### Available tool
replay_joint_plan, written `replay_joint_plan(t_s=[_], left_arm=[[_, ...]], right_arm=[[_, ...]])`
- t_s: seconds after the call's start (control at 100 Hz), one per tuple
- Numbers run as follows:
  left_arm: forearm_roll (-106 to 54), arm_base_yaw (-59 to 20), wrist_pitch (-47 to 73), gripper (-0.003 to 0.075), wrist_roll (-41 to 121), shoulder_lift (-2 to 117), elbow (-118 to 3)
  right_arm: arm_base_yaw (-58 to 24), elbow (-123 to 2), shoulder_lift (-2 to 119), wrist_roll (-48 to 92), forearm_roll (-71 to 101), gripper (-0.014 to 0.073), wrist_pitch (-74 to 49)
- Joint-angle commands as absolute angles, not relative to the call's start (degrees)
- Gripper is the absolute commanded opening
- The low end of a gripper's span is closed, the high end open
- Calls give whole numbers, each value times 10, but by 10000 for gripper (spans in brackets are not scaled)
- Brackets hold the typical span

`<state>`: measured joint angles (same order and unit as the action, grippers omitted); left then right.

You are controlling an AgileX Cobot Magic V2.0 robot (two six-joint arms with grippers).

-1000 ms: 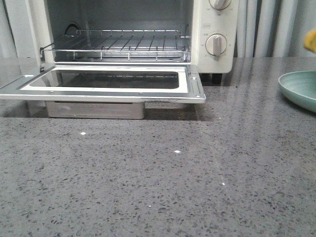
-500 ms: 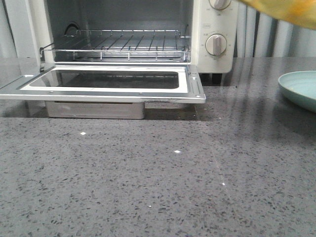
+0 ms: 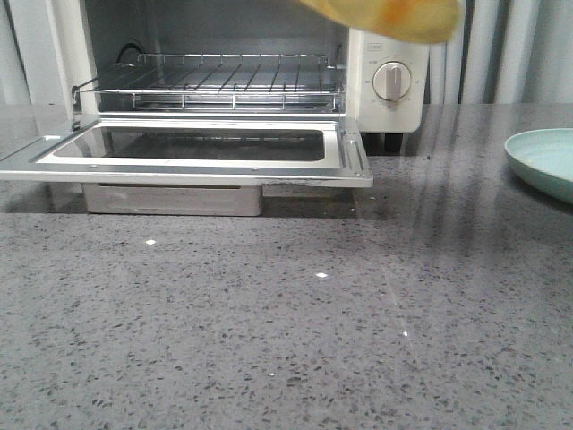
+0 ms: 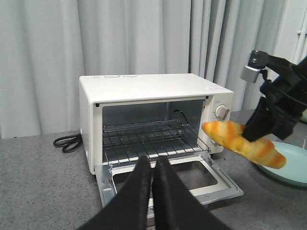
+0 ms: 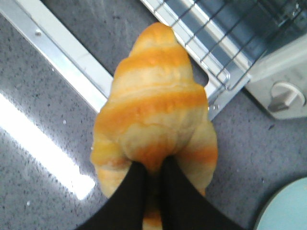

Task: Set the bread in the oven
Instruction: 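Lift the croissant with the right gripper and carry it into the oven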

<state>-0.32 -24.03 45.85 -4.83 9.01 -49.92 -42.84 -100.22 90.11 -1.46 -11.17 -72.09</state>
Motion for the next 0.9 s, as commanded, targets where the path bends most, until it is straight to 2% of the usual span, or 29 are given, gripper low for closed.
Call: replay_joint_plan(t_s=[0.0,0.35,0.89], left_arm=[[-11,-239,420,-22,-51,100,-515],[-14,-239,444,-22,-51,100,-515],[-26,-239,446,-22,-51,100,-515]], right_arm=[[-428,-1067,911,11,-131,-67,-753],[-428,-1186,1026,47,-160,-67,-744],[-427,-1199,1085,47,-265,-67,-651]])
